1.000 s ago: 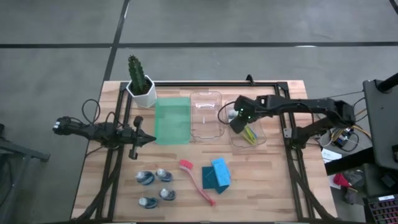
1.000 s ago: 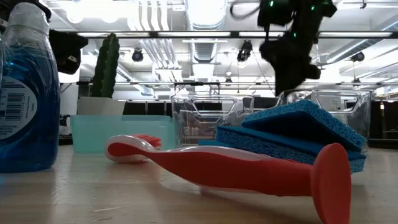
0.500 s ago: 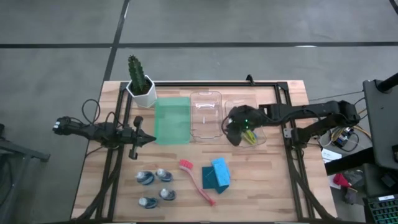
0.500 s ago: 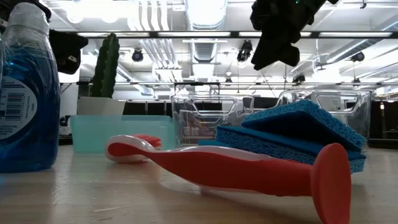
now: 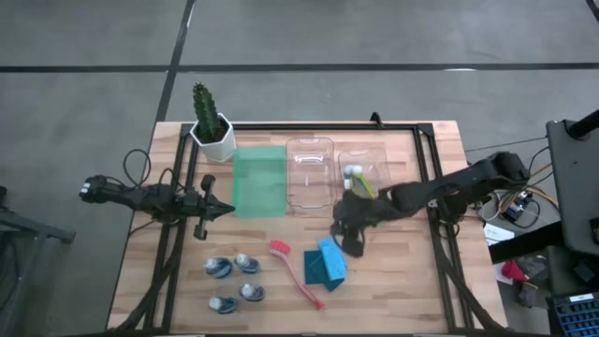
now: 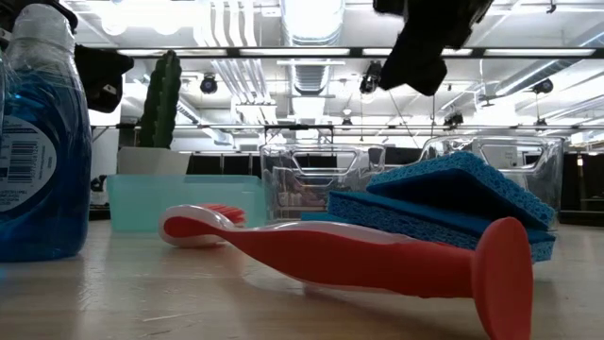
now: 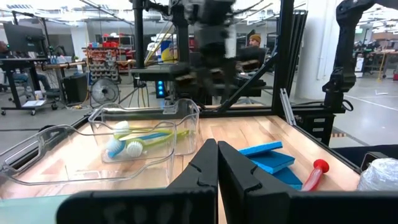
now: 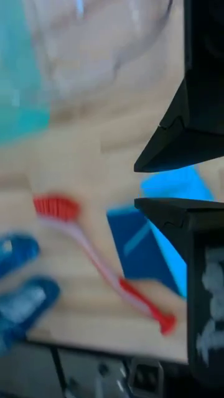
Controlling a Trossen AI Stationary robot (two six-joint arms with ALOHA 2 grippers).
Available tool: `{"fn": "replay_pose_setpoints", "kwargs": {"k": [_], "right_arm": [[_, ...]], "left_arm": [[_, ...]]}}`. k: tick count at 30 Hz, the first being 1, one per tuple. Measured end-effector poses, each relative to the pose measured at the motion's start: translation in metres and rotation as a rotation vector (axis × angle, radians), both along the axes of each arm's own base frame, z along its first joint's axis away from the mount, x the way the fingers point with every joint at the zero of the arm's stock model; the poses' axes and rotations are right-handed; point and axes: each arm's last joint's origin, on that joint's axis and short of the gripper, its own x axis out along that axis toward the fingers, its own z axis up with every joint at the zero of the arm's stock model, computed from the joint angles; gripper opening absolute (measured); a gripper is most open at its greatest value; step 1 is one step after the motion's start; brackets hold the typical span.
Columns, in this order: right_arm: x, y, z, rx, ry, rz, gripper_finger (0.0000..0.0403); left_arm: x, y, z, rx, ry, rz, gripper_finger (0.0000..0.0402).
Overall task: Pick & Place Kitchen Sink Supplies
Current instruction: Put the blue sponge into the left transparent bin
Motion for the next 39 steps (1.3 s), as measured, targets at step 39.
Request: {"fn": "replay_pose_setpoints", "kwargs": {"k": [39], "right_arm": [[0.033,0.137,-0.059,-0.165,0.367,0.061,0.0123]], "left_arm": [[0.0,0.0,0.0,0.001,0.003,0.0,0.0003]]}}
